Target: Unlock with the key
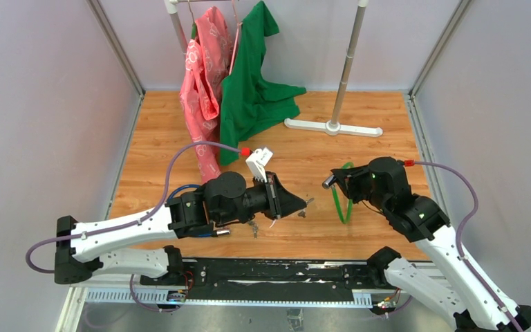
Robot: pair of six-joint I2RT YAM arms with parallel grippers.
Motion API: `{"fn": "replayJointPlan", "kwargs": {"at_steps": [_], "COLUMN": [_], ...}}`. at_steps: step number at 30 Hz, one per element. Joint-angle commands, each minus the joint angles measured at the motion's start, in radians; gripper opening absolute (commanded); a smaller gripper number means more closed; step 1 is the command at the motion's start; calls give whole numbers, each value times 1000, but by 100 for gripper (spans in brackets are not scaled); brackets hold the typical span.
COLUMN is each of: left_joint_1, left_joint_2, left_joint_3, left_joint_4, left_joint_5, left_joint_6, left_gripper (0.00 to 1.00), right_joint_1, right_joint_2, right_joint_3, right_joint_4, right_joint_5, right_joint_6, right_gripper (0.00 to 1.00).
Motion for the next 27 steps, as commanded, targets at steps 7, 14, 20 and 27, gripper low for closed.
{"fn": "replayJointPlan", "kwargs": {"at_steps": [7,14,20,27], "left_joint_1": [42,73,107,120], "left_joint_2": [51,105,154,167], "left_joint_3": [-12,-5,-6,-14], "left_joint_4": [154,174,234,297], "left_joint_5": [38,27,61,83], "left_joint_6": [-121,-121,-112,-91], "left_gripper": [0,0,0,0], "right_joint_1": [13,40,42,44], "right_joint_2": [-32,-10,-21,-44], "right_joint_3": [-41,39,43,11], "right_joint_4": [181,100,97,123], "right_joint_5": [90,128,126,115], "right_joint_6": [88,115,121,126], "right_gripper": [0,0,0,0]}}
